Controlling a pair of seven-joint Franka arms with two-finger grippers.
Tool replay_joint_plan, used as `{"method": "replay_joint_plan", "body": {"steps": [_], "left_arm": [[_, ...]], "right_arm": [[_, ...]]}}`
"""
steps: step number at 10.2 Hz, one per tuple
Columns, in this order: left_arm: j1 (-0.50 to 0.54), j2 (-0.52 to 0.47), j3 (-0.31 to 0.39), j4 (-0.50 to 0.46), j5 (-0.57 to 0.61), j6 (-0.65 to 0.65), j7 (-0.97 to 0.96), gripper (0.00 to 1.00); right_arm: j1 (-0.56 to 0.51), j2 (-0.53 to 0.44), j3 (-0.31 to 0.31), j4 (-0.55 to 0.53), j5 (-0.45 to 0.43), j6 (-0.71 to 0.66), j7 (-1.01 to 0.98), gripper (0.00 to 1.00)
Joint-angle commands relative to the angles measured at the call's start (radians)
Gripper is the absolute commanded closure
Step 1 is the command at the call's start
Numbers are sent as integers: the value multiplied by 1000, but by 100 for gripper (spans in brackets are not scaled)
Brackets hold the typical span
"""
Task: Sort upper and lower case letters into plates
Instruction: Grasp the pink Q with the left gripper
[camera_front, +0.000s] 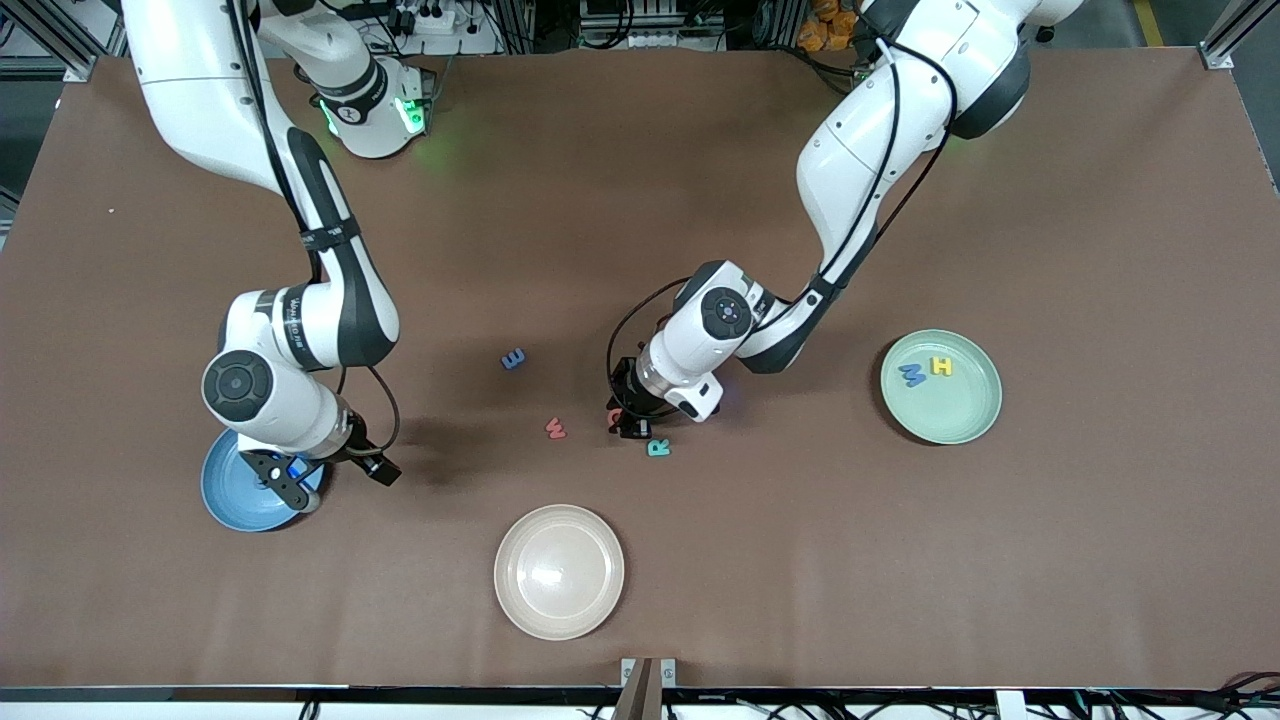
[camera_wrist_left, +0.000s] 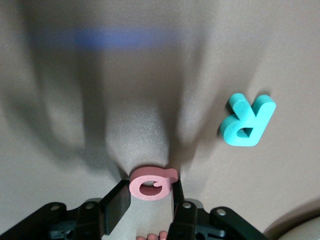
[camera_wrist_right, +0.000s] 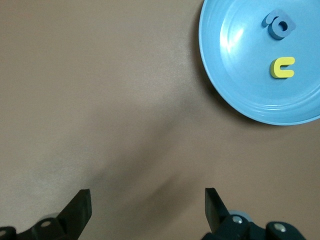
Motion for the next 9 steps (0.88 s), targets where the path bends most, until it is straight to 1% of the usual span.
{"method": "replay_joint_plan", "body": {"steps": [1,2,3,6,7,8,9], "left_arm": [[5,4,-4,2,-30,-30,9,61],[5,4,-4,3,-30,-36,9,66],[5,4,-4,3,-30,-36,9,68],[18,-7,-8,3,-30,-44,9,69],[41,-12,-34,3,-30,-91,9,69],[73,-12,-65,3,-25,-107,10,69],[84,-15,-76,3,-24,-108,16,69]], "right_arm": [[3,1,2,22,14,-8,-16,0],[1,2,2,30,14,-8,-18,0],[1,1,2,32,14,-7,-28,0],[0,1,0,56,12,-14,-38,0],[-2,-1,0,67,12,-17,-39,0],[-6,-2,0,75,12,-17,-45,0],[-6,-4,0,79,12,-19,-61,0]]}}
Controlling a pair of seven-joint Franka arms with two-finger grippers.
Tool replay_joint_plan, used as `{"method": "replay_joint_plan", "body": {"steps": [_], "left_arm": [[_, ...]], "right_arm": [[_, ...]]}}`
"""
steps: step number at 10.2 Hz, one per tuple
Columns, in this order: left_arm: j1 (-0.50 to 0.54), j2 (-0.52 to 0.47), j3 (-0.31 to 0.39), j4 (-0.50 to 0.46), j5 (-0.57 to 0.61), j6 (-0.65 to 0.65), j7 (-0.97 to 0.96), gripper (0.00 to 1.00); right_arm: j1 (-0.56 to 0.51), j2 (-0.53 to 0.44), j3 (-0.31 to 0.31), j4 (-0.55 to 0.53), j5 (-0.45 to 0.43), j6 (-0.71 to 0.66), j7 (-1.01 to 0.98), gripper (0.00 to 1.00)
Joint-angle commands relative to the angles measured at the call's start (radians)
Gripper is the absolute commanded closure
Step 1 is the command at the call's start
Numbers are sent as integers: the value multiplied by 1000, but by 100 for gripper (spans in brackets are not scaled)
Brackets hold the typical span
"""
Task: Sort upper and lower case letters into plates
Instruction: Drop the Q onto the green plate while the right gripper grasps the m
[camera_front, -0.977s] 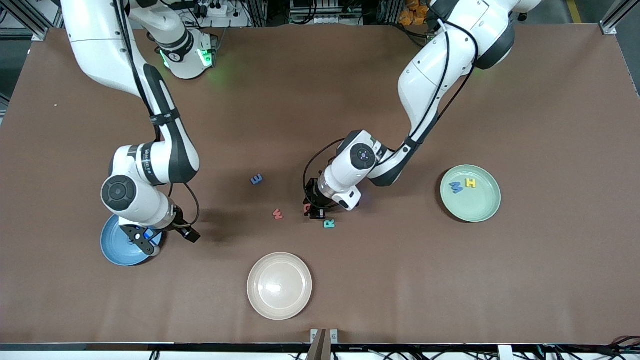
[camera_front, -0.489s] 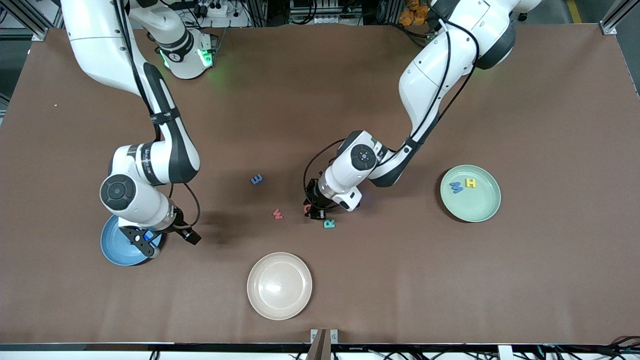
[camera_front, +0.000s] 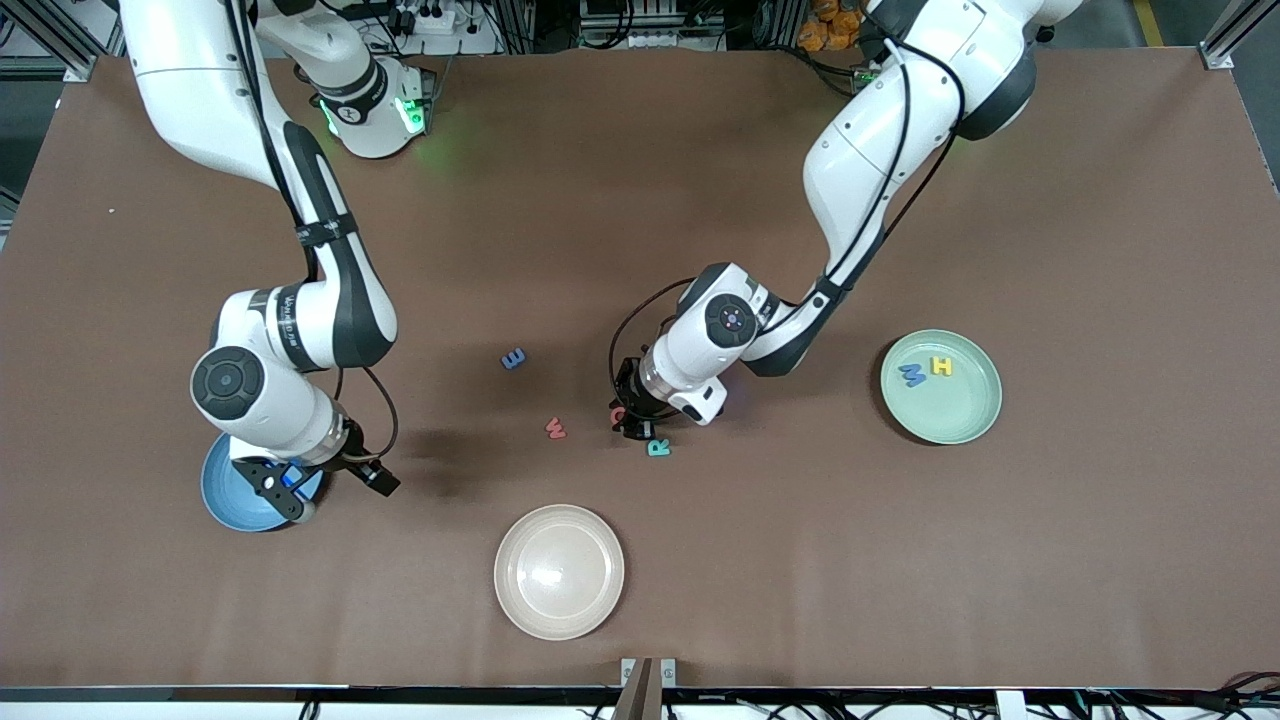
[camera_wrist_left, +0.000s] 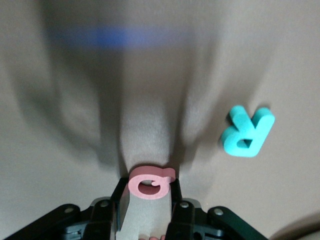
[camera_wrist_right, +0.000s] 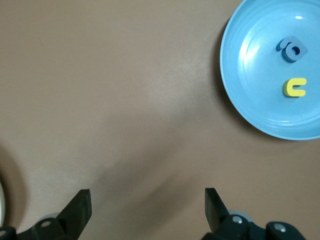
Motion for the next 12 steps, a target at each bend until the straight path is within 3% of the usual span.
{"method": "replay_joint_plan", "body": {"steps": [1,4,7,10,12], "left_arm": [[34,-15,-30,-6,-24,-28,16,69],[51,-31,-33,-5,-25,-78,16,69],[156,-50,-130,-9,-21,-164,79,71],[212,-85,-147,-28,-18,-279,119,74],[317,-119,-214,-92,-18,-347,200,75]], "right_arm": [[-9,-4,0,20,12,-18,-35,0],[-12,-5,0,36,12,-18,-45,0],[-7,-1,0,48,14,-18,-73,0],[3,2,15,47,12,-26,-269,0],[9,1,51,47,14,-56,-494,0]]}}
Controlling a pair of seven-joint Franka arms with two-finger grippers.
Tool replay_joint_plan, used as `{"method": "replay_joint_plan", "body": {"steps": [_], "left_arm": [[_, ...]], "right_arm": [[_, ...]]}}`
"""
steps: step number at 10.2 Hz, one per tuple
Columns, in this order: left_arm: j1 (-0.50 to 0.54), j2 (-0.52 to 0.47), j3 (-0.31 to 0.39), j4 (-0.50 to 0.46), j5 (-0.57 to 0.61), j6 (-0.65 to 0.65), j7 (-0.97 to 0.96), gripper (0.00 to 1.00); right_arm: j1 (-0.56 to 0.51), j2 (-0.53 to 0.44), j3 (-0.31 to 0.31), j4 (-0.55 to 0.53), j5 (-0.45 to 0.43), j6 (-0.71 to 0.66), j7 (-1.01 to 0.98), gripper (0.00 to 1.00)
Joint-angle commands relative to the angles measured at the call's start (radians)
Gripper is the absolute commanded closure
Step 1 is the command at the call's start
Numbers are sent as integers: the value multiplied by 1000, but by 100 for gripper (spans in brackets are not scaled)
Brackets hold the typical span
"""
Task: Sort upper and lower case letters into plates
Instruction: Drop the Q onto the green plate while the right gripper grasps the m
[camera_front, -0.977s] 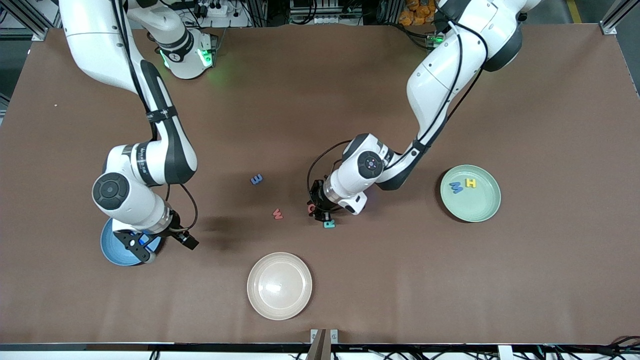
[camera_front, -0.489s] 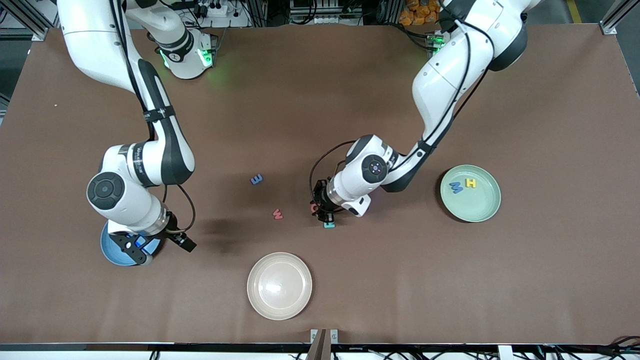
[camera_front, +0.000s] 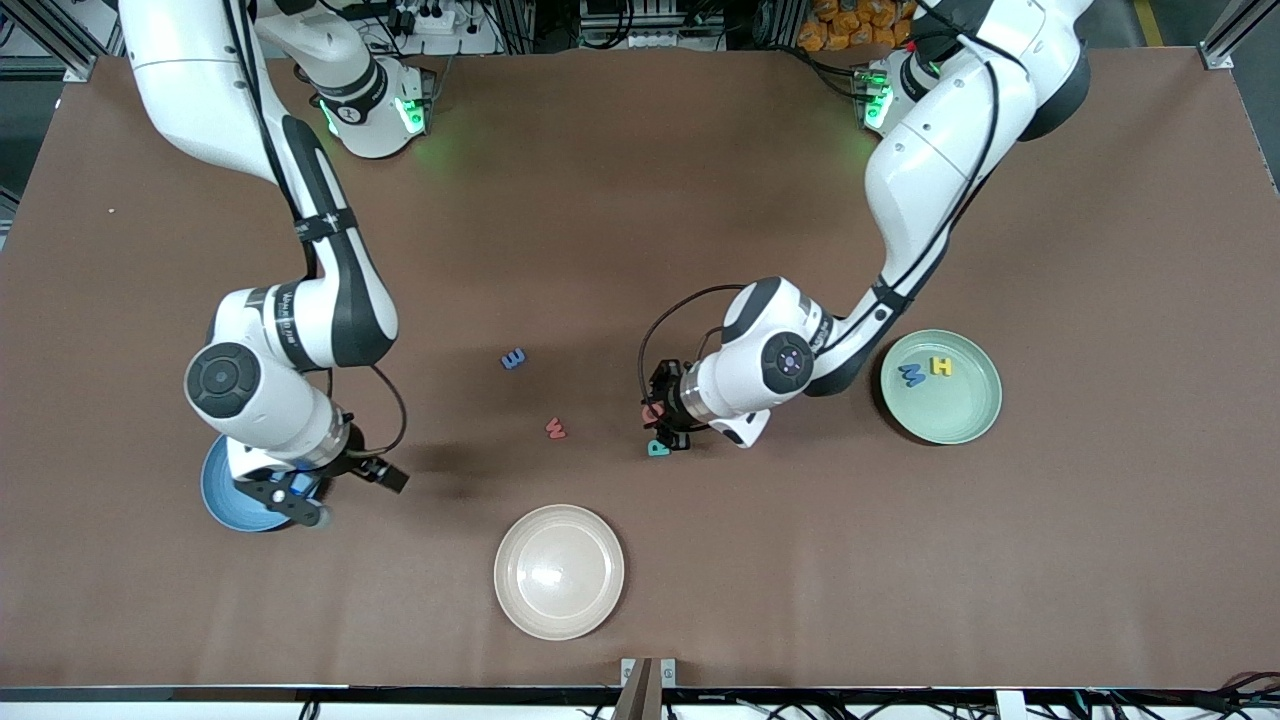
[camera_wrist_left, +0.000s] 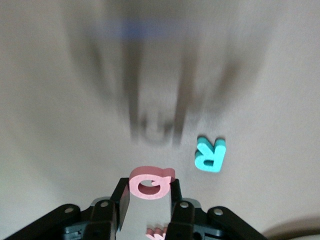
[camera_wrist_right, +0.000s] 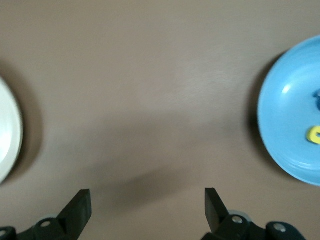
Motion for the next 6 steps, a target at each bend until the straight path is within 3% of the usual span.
{"method": "replay_joint_plan", "body": {"steps": [1,6], "left_arm": [[155,-86,-92,-140,-18,-69,123,76],[645,-257,-314,-490,-16,-185,549,76]], "right_arm": [[8,3,40,12,14,-23,-190,0],[72,88,64,21,11,-9,-386,0]]}}
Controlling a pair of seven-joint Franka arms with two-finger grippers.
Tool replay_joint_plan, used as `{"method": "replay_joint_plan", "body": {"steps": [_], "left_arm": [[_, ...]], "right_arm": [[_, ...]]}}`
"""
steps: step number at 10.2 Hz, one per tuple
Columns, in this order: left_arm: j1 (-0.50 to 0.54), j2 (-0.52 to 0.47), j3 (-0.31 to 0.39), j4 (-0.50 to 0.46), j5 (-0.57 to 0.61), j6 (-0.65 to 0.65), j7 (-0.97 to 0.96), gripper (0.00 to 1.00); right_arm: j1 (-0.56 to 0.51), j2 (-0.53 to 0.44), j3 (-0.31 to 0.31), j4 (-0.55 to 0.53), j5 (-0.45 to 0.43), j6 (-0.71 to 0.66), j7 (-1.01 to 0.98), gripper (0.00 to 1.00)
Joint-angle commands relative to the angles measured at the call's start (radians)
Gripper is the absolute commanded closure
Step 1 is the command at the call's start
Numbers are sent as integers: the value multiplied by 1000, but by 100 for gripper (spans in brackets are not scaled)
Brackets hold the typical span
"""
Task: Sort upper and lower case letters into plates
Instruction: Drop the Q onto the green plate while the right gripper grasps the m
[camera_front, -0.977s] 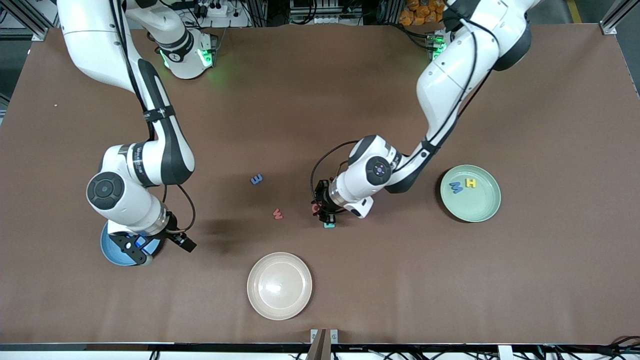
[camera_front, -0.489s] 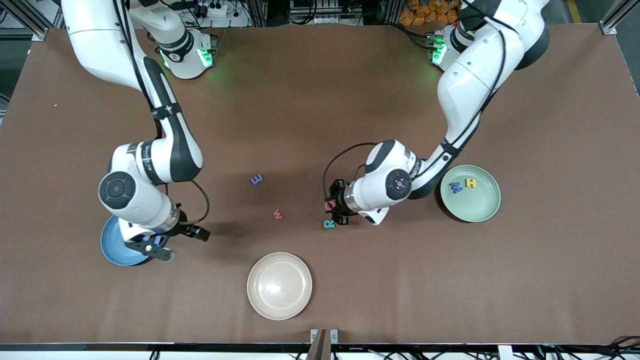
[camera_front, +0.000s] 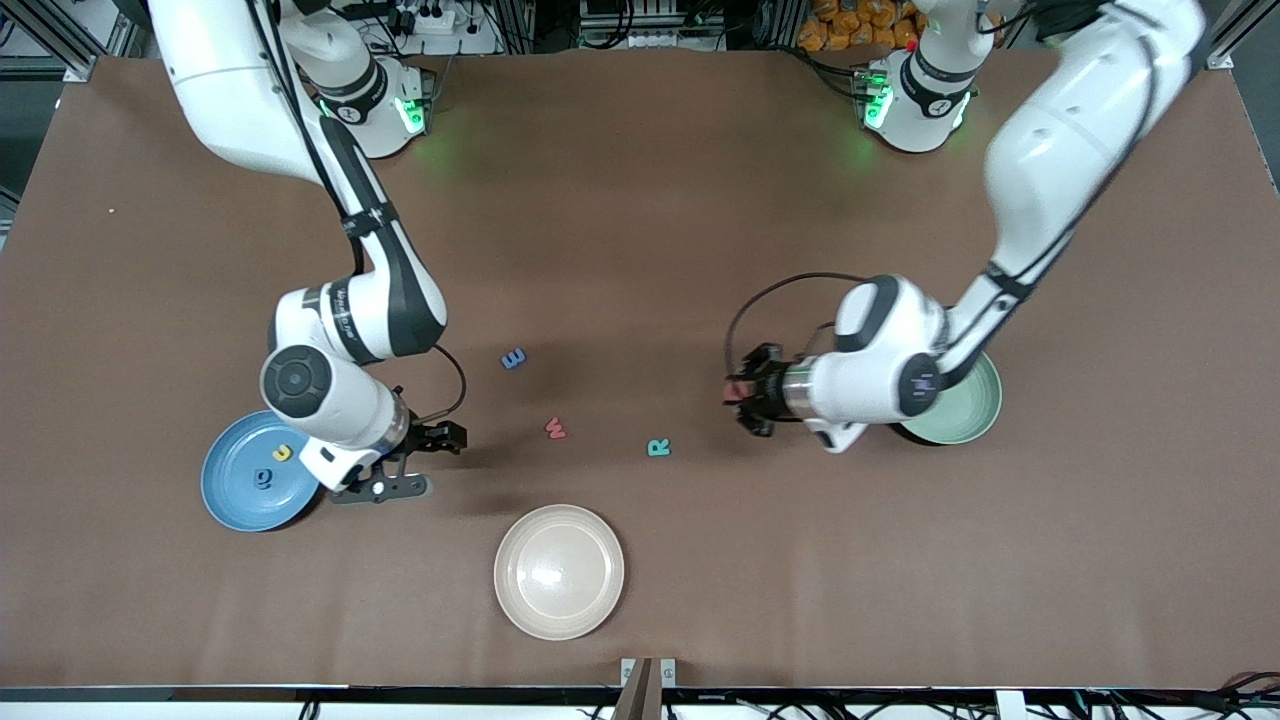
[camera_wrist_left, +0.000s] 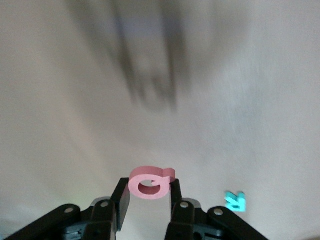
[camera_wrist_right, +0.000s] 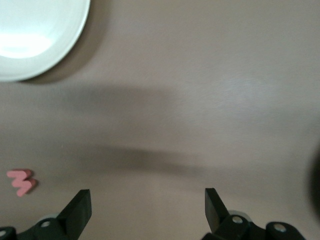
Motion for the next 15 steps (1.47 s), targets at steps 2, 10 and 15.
{"method": "replay_joint_plan", "body": {"steps": [2,10,15], "left_arm": [[235,-148,-54,-171,-15,-172,353,75],[451,-160,-50,-257,137,-276,930,64],[529,-130,-47,-253,137,-296,1112,65]], "right_arm": [[101,85,-3,73,12,11,-20,0],[175,271,46,303,54,0,-21,0],[192,256,59,230,40,-58,-72,0]]}}
